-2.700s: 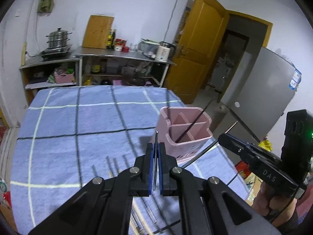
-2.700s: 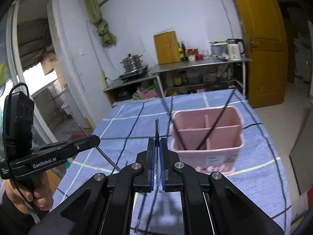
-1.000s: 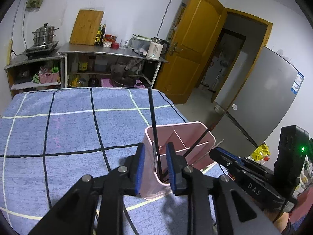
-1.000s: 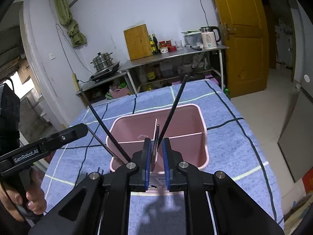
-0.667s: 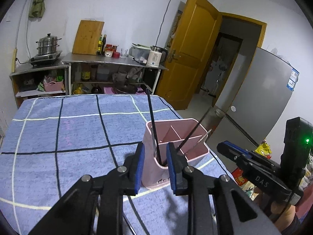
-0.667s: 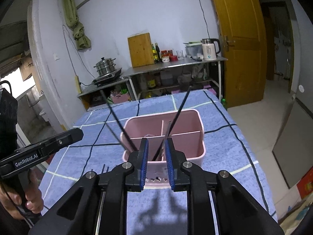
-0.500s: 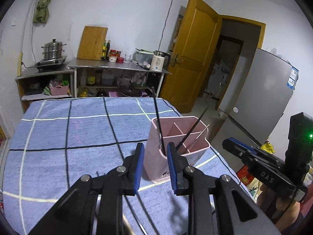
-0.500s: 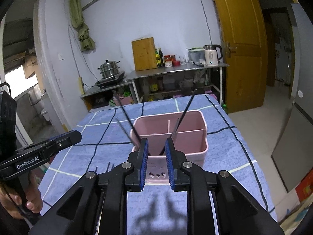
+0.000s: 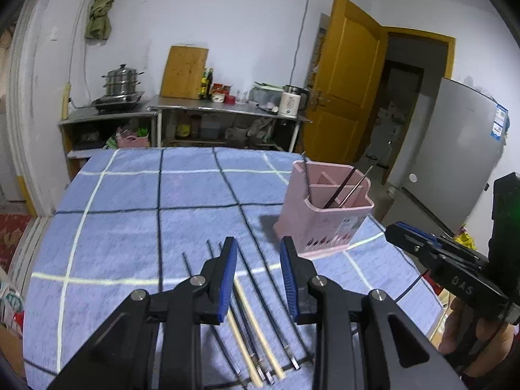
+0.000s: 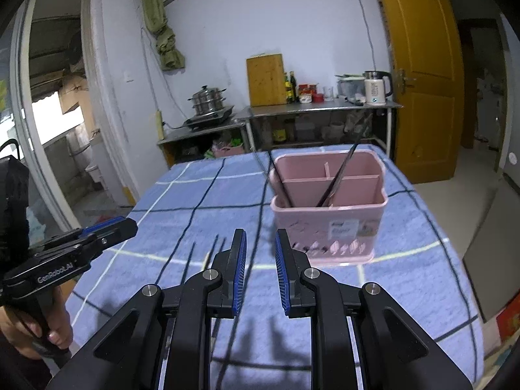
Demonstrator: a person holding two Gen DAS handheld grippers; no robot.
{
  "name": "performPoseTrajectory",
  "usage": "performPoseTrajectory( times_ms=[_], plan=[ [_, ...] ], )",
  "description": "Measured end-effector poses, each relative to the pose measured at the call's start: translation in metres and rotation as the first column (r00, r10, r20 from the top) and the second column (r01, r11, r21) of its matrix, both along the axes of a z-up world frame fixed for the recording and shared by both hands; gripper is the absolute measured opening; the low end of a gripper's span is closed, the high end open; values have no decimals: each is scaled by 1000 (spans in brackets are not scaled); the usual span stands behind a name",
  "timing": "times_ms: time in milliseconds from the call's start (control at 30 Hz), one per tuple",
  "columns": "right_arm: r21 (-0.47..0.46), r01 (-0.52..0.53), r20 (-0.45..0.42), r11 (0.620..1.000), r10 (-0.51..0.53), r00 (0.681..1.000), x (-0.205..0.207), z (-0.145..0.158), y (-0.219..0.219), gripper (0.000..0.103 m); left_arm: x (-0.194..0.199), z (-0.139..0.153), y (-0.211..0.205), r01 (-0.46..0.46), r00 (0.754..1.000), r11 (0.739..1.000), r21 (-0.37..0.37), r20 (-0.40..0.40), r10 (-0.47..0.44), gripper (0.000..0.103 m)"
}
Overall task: Organize utensils
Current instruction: 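Move the open right tool back over the remaining chopsticks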
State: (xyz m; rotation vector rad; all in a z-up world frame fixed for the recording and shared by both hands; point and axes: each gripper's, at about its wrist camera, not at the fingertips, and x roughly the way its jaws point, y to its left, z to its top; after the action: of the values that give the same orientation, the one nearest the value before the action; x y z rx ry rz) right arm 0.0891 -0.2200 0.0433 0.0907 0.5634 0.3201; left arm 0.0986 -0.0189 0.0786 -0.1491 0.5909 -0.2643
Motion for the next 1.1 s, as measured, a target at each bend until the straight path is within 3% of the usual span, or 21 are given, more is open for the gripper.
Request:
performPoseTrajectory(
  times_ms=[600,1100],
  plan=[
    [-26,-60,-45,998,59,997,-6,-23,31,18,-16,-31,23,-66,997,998,-7,-43,66,29],
    [-42,-100,-109,994,95,989,24,-55,53,18,10,-72,33,-101,989,995,-4,-110,100,29]
  ],
)
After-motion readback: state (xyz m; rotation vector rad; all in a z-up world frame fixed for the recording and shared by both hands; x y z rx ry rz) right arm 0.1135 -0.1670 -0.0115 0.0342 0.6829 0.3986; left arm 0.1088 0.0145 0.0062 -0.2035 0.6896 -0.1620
